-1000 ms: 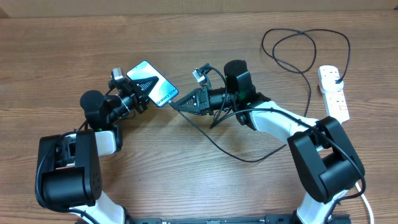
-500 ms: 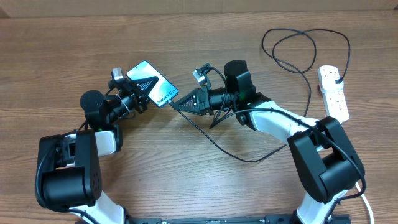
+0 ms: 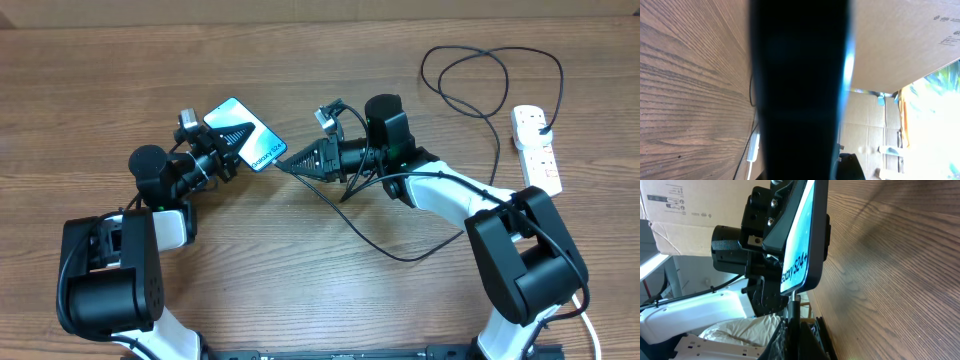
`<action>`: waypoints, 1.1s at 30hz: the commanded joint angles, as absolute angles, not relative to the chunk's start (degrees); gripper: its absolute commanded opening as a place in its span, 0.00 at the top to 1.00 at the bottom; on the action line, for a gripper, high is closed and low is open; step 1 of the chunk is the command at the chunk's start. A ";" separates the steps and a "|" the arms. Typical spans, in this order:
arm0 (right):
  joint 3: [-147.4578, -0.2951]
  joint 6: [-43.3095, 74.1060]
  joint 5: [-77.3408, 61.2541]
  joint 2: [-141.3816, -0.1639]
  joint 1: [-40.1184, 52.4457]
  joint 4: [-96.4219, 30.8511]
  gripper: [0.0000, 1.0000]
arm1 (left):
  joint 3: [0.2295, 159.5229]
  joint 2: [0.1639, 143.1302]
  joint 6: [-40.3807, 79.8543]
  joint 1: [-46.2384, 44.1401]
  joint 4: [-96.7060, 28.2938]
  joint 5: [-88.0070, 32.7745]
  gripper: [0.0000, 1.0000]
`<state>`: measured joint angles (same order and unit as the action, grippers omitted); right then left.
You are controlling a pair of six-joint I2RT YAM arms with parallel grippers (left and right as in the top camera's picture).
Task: Plug charger to phone and switch on socket
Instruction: 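Push the plug into the phone's bottom port with the right gripper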
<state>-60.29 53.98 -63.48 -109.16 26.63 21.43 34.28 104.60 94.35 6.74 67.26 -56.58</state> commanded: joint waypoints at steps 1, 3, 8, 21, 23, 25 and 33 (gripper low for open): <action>-60.07 54.02 -61.54 -109.65 26.17 21.85 0.96 | 35.42 103.42 93.45 6.24 67.75 -58.13 0.96; -60.07 54.04 -61.54 -109.65 26.20 21.85 0.96 | 35.42 103.42 93.45 6.24 67.75 -58.11 0.96; -60.07 54.08 -61.52 -109.65 26.30 21.93 0.96 | 35.42 103.39 93.45 6.17 67.75 -58.02 0.95; -60.07 55.33 -58.22 -109.65 28.14 22.94 0.96 | 35.42 103.39 94.78 5.52 67.79 -56.99 0.95; -60.07 55.33 -57.56 -109.65 28.58 22.96 0.96 | 35.42 103.39 95.35 5.30 67.77 -56.93 0.95; -60.07 55.33 -56.77 -109.65 28.93 23.11 0.96 | 35.42 103.39 95.42 4.91 67.85 -56.75 0.95; -60.07 55.64 -54.87 -109.65 29.04 23.16 0.96 | 35.42 103.42 95.37 4.71 67.96 -57.47 0.95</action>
